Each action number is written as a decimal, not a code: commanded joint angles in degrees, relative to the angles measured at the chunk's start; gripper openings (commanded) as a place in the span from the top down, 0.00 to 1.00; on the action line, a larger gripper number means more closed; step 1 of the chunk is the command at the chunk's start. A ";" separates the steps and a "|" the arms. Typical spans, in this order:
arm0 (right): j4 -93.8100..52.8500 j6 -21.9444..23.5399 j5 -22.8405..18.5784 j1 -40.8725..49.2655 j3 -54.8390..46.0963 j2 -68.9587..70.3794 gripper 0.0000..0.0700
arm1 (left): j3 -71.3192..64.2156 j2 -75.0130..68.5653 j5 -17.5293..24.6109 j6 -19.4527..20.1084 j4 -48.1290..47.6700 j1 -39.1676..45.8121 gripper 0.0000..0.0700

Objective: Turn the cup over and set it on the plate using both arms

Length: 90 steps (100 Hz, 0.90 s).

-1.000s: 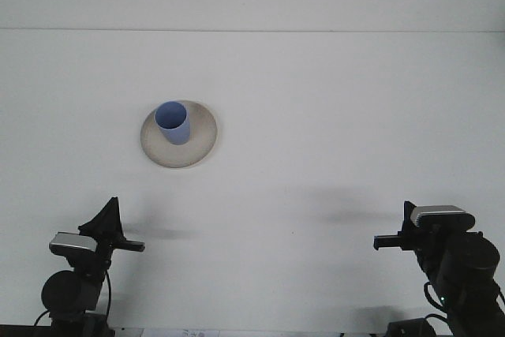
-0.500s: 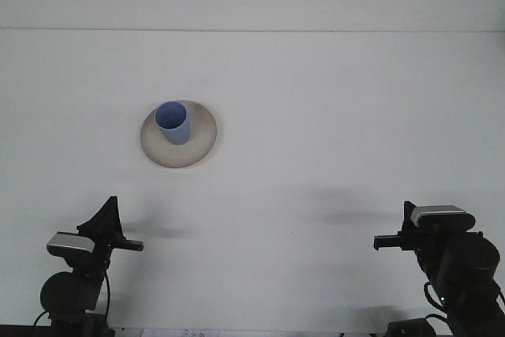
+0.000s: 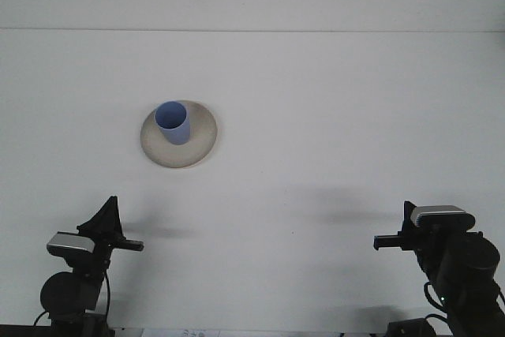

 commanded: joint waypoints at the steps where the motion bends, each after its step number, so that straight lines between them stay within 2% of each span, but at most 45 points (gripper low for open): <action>1: 1.29 0.72 0.02 0.09 0.37 0.04 1.00 | -1.09 -0.04 0.00 -0.52 0.61 0.02 0.98; 18: 7.61 0.59 0.26 -0.09 -3.93 -3.52 1.00 | -1.09 -0.04 0.00 -0.55 0.57 0.02 0.98; 40: 22.64 0.31 0.28 -4.15 -18.19 -15.12 1.00 | -1.09 -0.04 0.00 -0.52 0.55 0.02 0.98; 63: 24.13 0.37 0.31 -10.49 -29.49 -28.41 1.00 | -1.09 -0.04 0.02 -0.52 0.55 0.02 0.98; 90: 36.79 0.55 -0.33 -10.60 -36.24 -28.02 1.00 | -1.07 0.04 0.02 -0.52 0.33 0.02 0.98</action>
